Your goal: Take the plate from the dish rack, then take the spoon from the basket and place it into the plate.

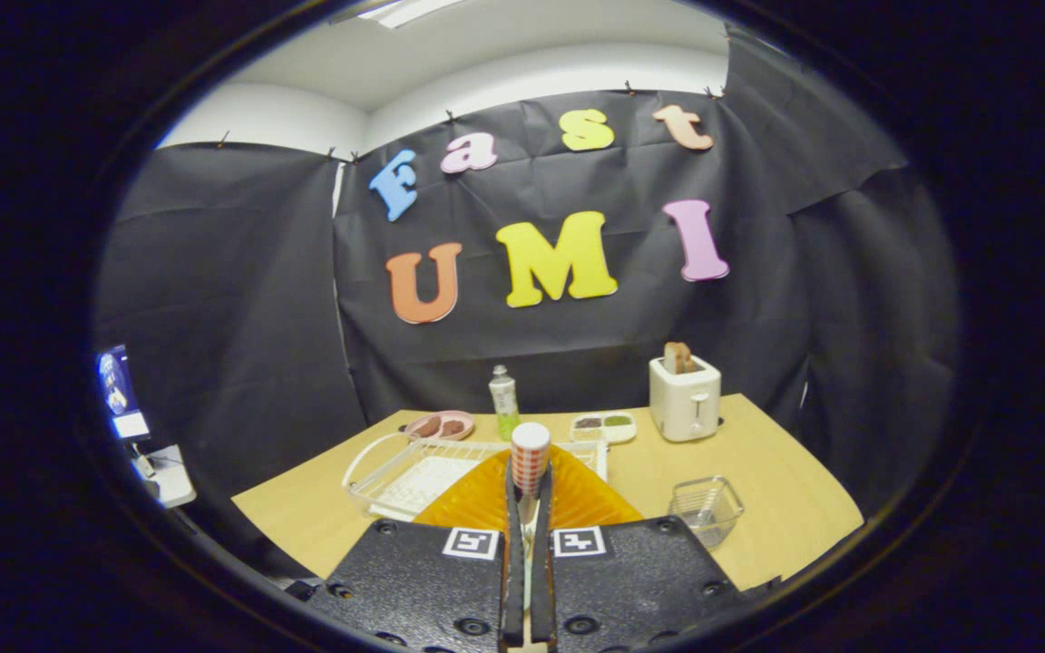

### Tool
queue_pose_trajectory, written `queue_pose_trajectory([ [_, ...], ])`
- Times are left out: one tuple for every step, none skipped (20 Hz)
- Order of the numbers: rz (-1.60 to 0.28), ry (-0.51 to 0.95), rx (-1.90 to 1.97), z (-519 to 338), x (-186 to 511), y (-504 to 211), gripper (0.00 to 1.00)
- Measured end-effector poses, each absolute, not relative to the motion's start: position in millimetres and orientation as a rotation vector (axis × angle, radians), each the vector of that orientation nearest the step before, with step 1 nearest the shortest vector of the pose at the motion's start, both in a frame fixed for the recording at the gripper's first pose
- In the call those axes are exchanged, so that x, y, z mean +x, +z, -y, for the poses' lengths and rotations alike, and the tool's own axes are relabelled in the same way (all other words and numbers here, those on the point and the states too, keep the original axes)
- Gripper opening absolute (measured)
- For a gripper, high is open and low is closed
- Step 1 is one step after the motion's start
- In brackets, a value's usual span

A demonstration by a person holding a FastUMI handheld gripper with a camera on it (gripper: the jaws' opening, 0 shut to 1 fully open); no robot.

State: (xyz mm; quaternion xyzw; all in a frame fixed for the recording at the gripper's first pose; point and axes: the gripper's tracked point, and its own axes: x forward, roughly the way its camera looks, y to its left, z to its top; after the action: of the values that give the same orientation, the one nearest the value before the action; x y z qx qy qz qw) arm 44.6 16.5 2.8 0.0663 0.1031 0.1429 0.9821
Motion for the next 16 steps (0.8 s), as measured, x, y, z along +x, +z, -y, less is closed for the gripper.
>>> queue_pose_trajectory([
  [-0.219,0.301,0.128,-34,44,-8,0.08],
  [-0.232,0.312,0.125,-49,43,-18,0.08],
  [-0.255,0.325,0.126,-65,44,-32,0.08],
  [-0.282,0.339,0.129,-80,45,-42,0.08],
  [-0.307,0.354,0.130,-94,44,-54,0.08],
  [-0.321,0.361,0.126,-102,44,-62,0.08],
  [-0.328,0.359,0.119,-107,46,-69,0.08],
  [-0.329,0.355,0.120,-111,48,-73,0.08],
  [-0.333,0.349,0.125,-115,50,-78,0.08],
  [-0.341,0.346,0.135,-118,53,-83,0.08],
  [-0.353,0.343,0.143,-120,56,-88,0.08],
  [-0.362,0.335,0.147,-121,59,-92,0.08],
  [-0.368,0.327,0.146,-120,62,-96,0.08],
  [-0.373,0.318,0.145,-120,65,-99,0.08],
  [-0.383,0.316,0.146,-122,67,-104,0.09],
  [-0.395,0.317,0.149,-123,68,-107,0.10],
])
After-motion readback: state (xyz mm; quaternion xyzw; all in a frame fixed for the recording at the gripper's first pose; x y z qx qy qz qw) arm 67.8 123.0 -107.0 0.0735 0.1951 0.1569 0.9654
